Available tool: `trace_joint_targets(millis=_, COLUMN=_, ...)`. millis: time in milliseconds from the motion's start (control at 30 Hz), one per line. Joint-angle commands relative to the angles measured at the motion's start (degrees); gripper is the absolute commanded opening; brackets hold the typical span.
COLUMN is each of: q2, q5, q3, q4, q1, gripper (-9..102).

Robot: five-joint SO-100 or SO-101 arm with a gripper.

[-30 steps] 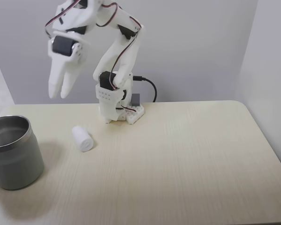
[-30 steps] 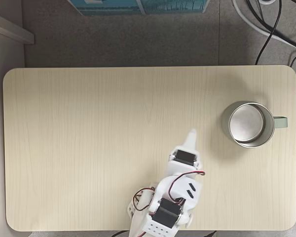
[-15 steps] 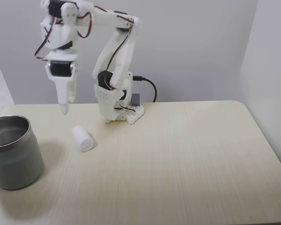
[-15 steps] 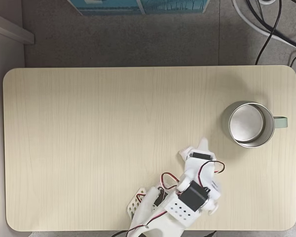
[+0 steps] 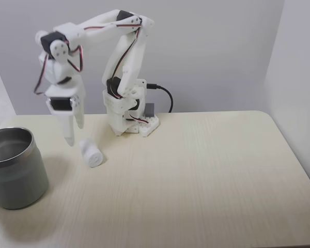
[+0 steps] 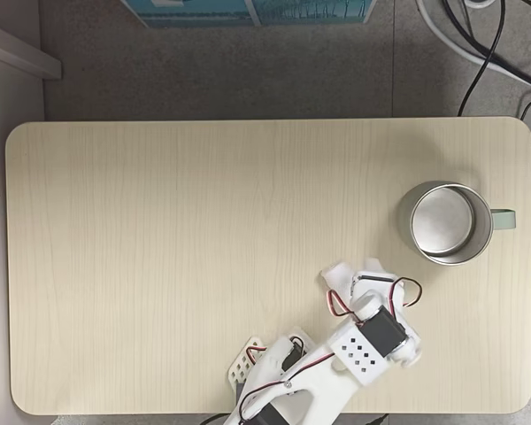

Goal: Grasp a dressing and put it in the cup.

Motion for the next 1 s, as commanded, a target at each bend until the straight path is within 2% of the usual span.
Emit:
trace_joint_targets(millis=0, q2=-0.4, q5=0.4, q3=-3.2, q4=-2.7, q1=0.1, gripper=24)
trace_joint_targets(millis=333, q2=2.3, q5=2.0, q3=-6.2, q4=-6.5, q1=-4.7, gripper=25)
trace_joint_targets(millis=700, q2=14.9, q5=2.3, q3=-10.3, q4=-18.6, q1=-5.5, gripper=23)
trace_joint_targets(millis=967, q2=15.0, q5=2.3, q3=-10.7, q4=-19.1, q1=-5.8, gripper=18)
